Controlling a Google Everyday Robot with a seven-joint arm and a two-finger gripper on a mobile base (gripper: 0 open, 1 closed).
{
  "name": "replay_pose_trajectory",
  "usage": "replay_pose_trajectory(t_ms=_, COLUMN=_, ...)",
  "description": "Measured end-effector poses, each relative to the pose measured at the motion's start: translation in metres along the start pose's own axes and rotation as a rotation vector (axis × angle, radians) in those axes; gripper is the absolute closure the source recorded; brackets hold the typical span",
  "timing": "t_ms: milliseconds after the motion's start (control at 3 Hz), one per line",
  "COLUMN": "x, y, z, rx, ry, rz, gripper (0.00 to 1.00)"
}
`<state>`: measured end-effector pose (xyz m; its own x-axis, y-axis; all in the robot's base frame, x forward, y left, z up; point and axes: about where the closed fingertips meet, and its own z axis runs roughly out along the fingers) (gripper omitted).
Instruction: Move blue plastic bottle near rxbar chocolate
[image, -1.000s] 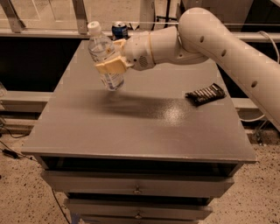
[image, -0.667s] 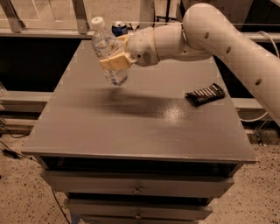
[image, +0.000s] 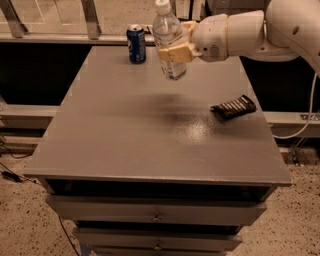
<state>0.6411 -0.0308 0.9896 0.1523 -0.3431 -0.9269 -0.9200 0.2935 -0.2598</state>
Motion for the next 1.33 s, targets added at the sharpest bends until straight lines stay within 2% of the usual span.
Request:
replay_pose_trajectory(t_ms=667, x=0.053, y=-0.043, z=-0.079, rx=0.179, ry=-0.044, rz=0.075, gripper=1.0)
replay_pose_trajectory(t_ms=1000, x=0.077, y=-0.051, z=-0.109, rx=0.25, ry=-0.054, rz=0.114, gripper=1.0)
replay_pose_trajectory(t_ms=1333, x=0.094, y=-0.05, z=-0.13, rx=0.299, ry=-0.054, rz=0.15, gripper=1.0)
